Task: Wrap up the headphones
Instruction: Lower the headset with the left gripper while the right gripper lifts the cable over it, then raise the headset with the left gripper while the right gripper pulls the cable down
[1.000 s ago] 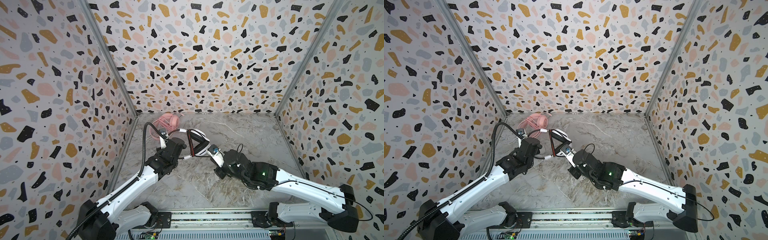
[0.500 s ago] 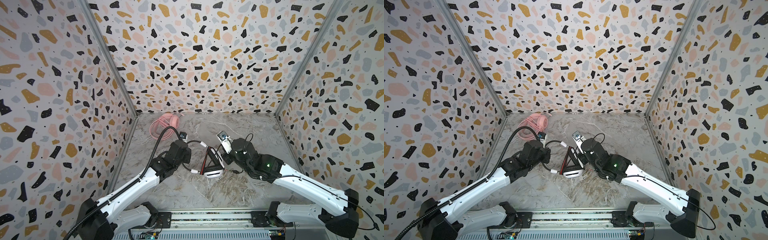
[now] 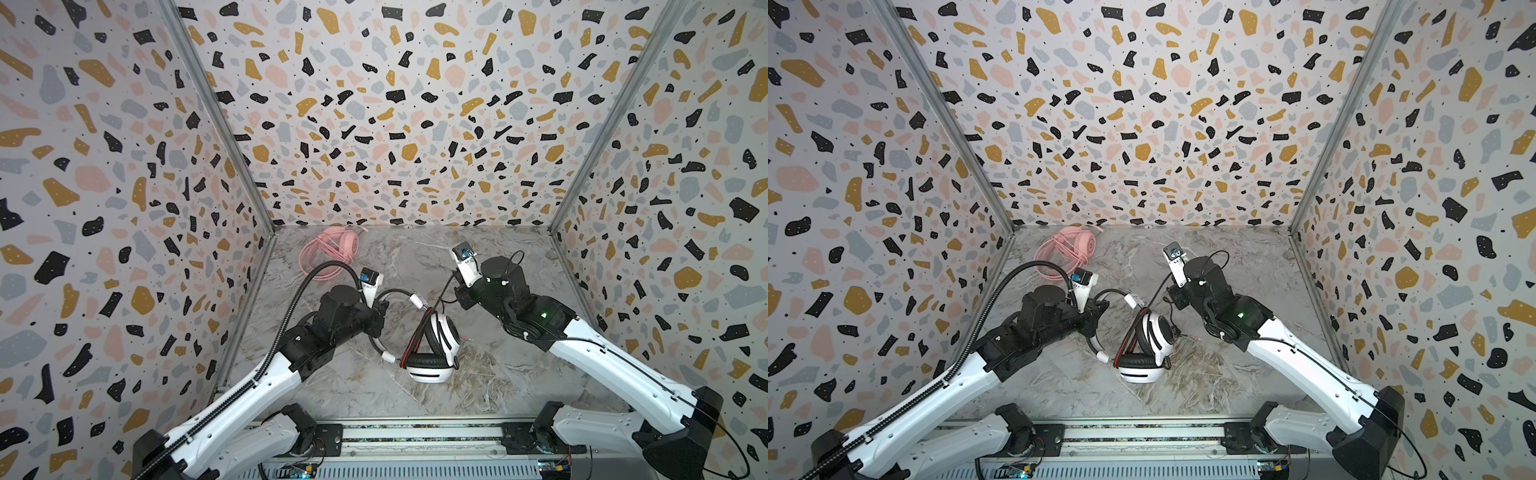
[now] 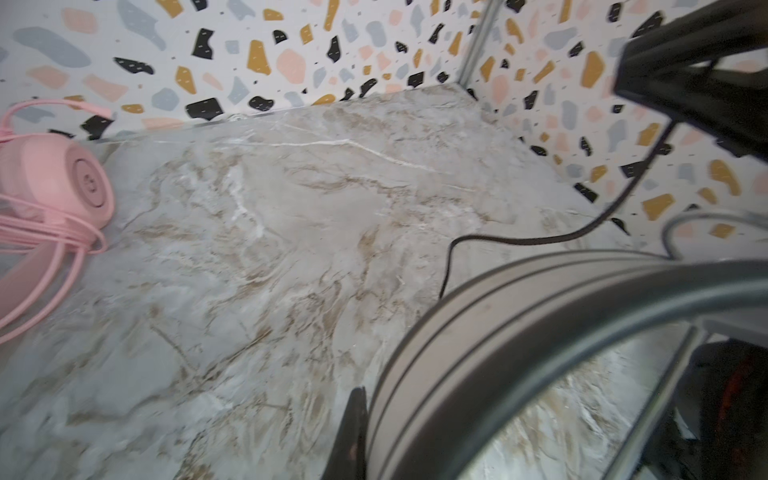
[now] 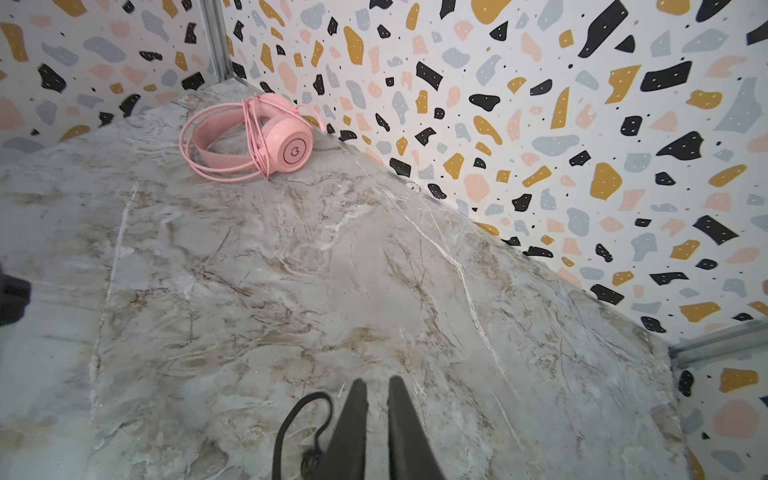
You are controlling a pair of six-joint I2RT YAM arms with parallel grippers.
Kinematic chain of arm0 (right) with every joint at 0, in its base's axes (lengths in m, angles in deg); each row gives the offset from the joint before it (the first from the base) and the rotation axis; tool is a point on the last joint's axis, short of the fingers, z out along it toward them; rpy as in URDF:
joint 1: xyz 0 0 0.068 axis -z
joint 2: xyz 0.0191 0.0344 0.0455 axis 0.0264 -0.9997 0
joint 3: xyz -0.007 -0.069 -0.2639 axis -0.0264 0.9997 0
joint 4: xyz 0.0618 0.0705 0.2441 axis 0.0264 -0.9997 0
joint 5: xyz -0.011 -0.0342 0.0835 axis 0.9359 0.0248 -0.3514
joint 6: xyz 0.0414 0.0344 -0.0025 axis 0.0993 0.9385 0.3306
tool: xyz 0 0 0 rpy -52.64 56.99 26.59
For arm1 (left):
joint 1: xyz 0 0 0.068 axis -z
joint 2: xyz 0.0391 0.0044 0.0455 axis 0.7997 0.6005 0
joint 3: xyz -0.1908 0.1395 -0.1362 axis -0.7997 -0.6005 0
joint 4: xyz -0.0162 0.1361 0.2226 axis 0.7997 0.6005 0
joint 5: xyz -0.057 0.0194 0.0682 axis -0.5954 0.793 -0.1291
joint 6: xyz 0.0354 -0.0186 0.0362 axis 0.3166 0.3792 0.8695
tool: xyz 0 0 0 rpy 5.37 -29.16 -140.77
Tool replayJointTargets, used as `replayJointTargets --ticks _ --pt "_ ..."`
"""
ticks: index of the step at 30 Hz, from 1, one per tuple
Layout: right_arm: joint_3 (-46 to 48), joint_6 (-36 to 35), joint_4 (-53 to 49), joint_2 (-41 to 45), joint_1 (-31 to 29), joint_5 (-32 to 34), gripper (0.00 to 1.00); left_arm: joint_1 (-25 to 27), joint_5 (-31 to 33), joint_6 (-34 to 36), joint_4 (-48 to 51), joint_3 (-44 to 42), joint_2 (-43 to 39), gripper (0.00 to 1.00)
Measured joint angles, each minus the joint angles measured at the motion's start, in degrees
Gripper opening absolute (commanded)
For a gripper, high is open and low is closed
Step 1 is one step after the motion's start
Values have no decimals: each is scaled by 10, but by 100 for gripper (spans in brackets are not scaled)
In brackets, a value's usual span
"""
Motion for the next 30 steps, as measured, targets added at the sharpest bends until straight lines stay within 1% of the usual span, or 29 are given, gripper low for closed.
replayJointTargets --ticks 4,8,12,18,24,30 --pt "17 10 23 -1 11 -54 13 0 -57 -5 -8 7 7 0" --pt "59 25 55 -2 30 -134 14 0 -98 -26 -28 7 7 0" --pt "112 52 99 -8 52 -228 13 0 -122 -47 -42 24 7 0" --pt "175 97 183 -49 60 -320 13 0 -153 -84 -74 64 7 0" --pt "227 138 270 -82 61 -364 9 0 -165 -110 -96 99 7 0" --pt "269 167 344 -83 61 -374 7 0 -147 -129 -101 108 6 0"
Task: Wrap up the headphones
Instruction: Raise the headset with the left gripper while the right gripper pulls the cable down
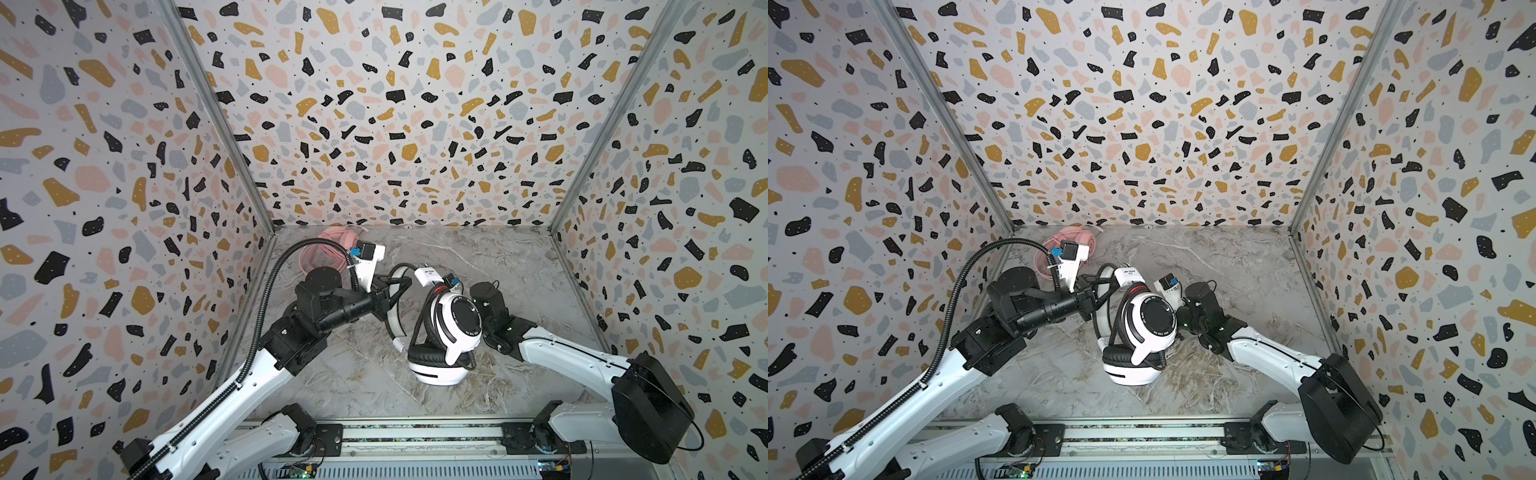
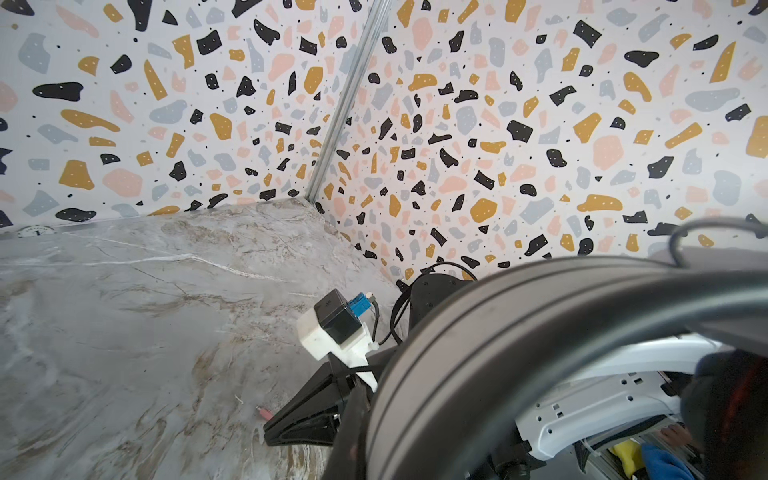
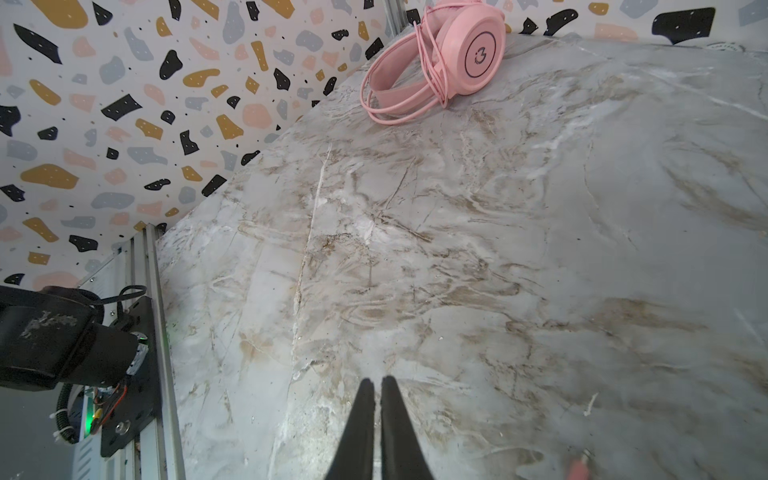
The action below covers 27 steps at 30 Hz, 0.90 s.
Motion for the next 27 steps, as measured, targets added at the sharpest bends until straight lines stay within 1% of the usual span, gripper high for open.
replayJointTargets --ticks 4,9,18,22,27 --pt "28 14 34 0 0 -2 6 -2 28 -11 1 3 -1 0" --pt "52 28 70 0 1 -9 4 -20 60 -39 3 12 -1 0" --pt "81 49 134 -1 1 -26 3 -80 74 -121 -11 22 27 0" --pt "89 53 147 0 1 -30 3 -104 84 -142 -10 22 32 0" --pt "99 54 162 7 1 -32 3 -144 106 -172 16 34 45 0"
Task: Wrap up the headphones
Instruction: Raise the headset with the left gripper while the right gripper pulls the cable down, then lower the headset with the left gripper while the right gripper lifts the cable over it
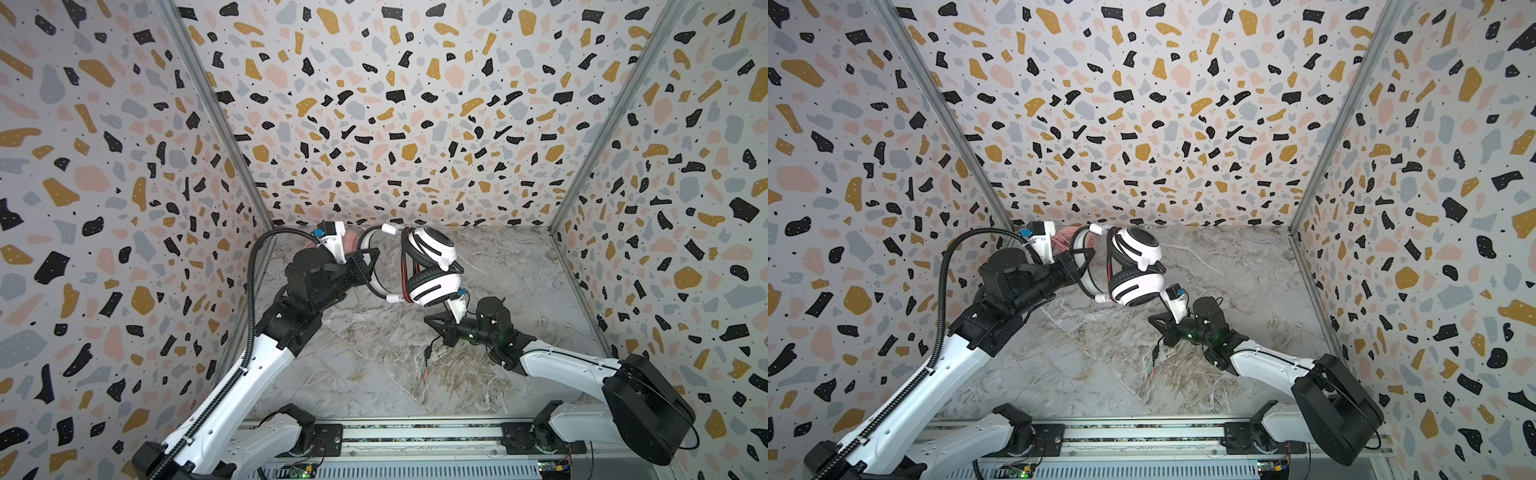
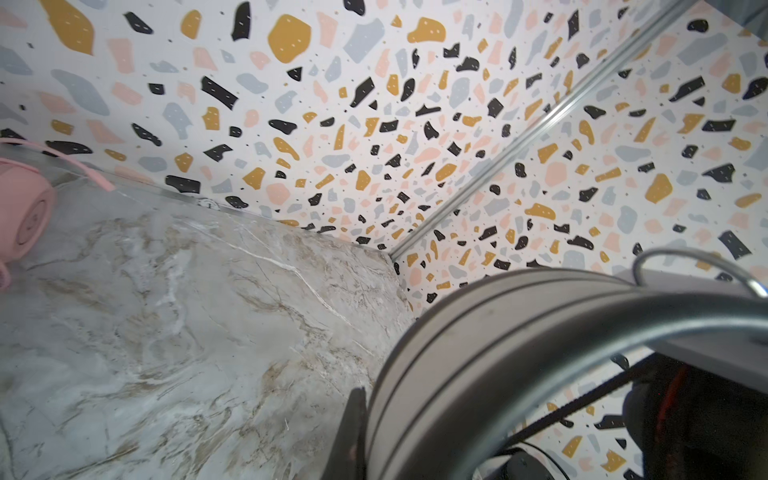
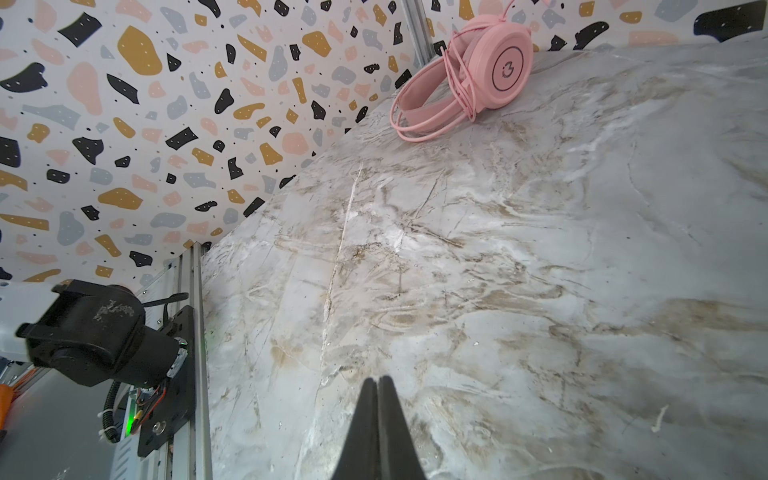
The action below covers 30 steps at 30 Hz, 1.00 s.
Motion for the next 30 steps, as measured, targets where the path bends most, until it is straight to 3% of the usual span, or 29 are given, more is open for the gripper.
replayJointTargets --ticks 8,20,30 --pt "19 0 1 25 0 -4 3 -21 79 -40 55 0 9 0" --pt "18 -6 -72 103 -10 6 4 -29 205 -32 155 44 27 0" --pt "-65 -36 -228 132 -108 65 5 -30 327 -61 224 54 60 0"
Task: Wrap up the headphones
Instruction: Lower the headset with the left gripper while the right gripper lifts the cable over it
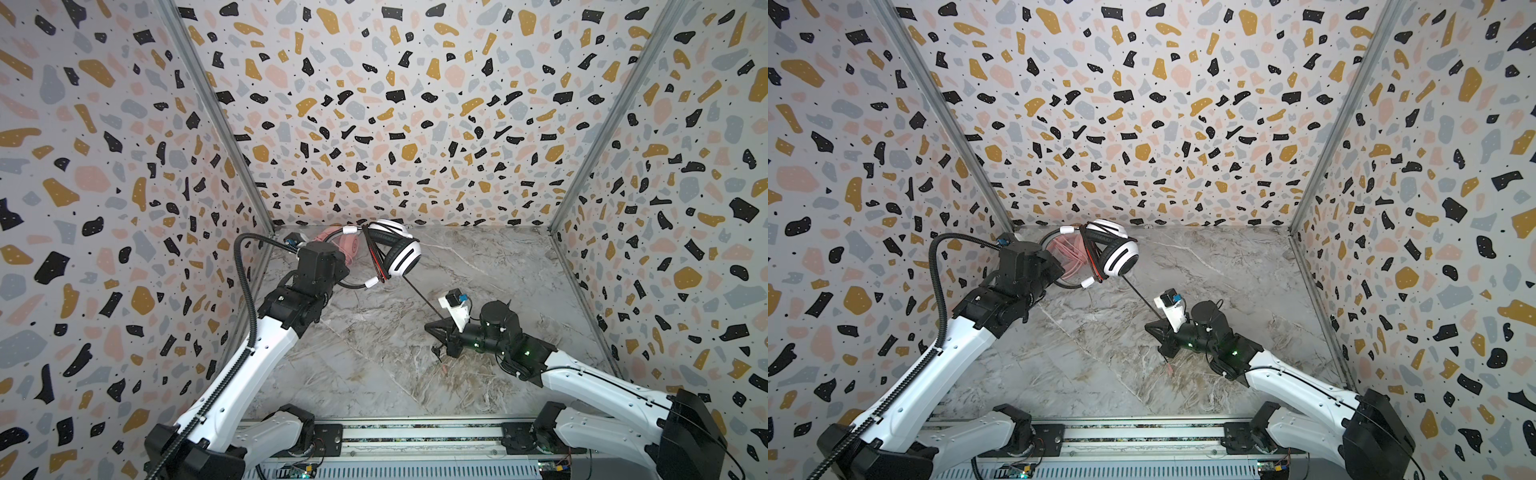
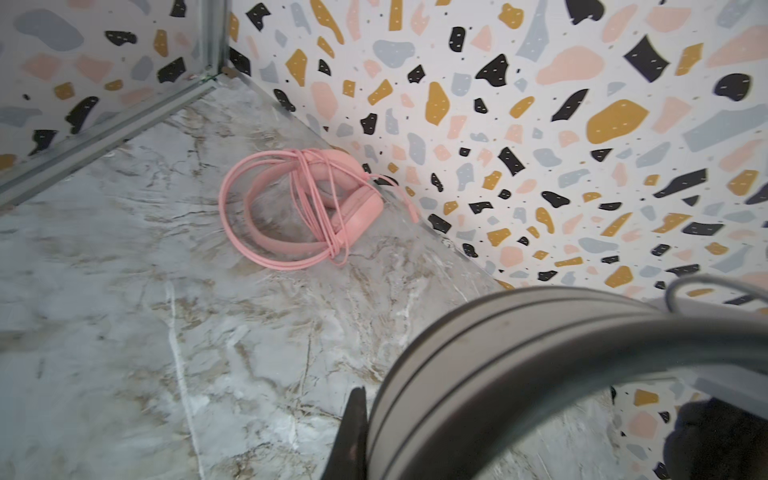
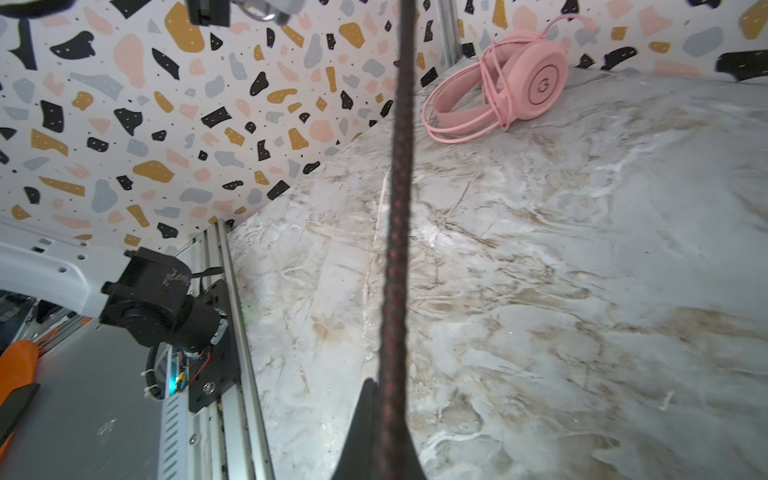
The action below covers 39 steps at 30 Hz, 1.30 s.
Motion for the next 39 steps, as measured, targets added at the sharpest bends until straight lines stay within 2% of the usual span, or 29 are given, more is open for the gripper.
replayJointTargets --ticks 6,10,15,21,26,30,39 --pt "-3 8 -20 -31 -58 10 8 -12 46 -29 -23 0 1 0" --pt "-2 24 -21 -56 -71 -9 9 -27 82 -45 -55 1 0 0" --pt "1 40 4 -60 -78 -35 3 -27 90 -50 -74 6 -1 0" --pt "-5 41 -9 -52 -80 -35 2 -28 100 -42 -80 6 -1 0" --pt "-60 10 -110 -12 -91 22 3 -29 133 -19 -86 4 6 0" --pt "-142 -27 -196 12 -93 89 3 -30 151 -6 -120 -35 9 0" --pt "-298 -116 -323 -14 -93 257 3 -14 150 58 -130 -137 42 0"
